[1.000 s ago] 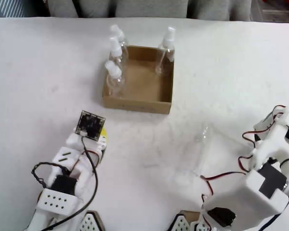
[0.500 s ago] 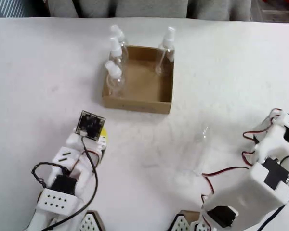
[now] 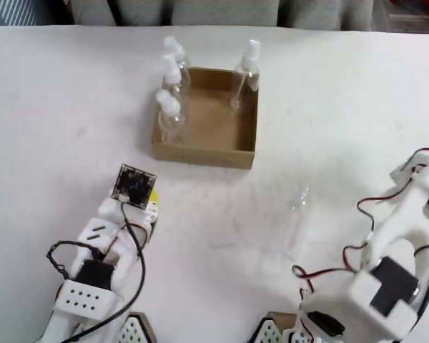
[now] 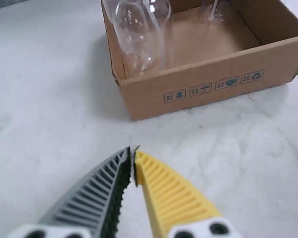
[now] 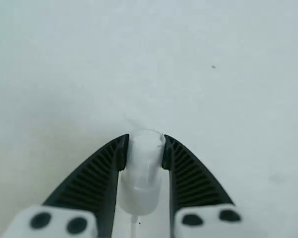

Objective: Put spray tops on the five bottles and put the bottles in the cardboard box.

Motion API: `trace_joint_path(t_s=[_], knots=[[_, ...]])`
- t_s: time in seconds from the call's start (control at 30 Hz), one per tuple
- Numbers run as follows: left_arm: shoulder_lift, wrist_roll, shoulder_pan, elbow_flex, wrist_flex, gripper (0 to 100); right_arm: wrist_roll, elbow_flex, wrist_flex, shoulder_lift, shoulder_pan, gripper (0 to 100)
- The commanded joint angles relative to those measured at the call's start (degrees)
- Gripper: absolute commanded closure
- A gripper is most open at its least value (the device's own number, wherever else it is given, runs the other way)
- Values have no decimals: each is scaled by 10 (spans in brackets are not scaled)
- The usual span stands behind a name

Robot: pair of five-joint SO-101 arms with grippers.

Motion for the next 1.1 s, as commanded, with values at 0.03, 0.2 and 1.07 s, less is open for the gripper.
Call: trace_joint_path(t_s=[0.03,0.2,1.07], knots=[[-12,-4,-3,-2,-11,976,8,-20,39,-94,-32,982],[-12,-4,-3,-2,-11,976,46,-20,168,-196,-129,982],[-12,-4,-5,-2,-11,976,-5,213,35,-261,-608,981]])
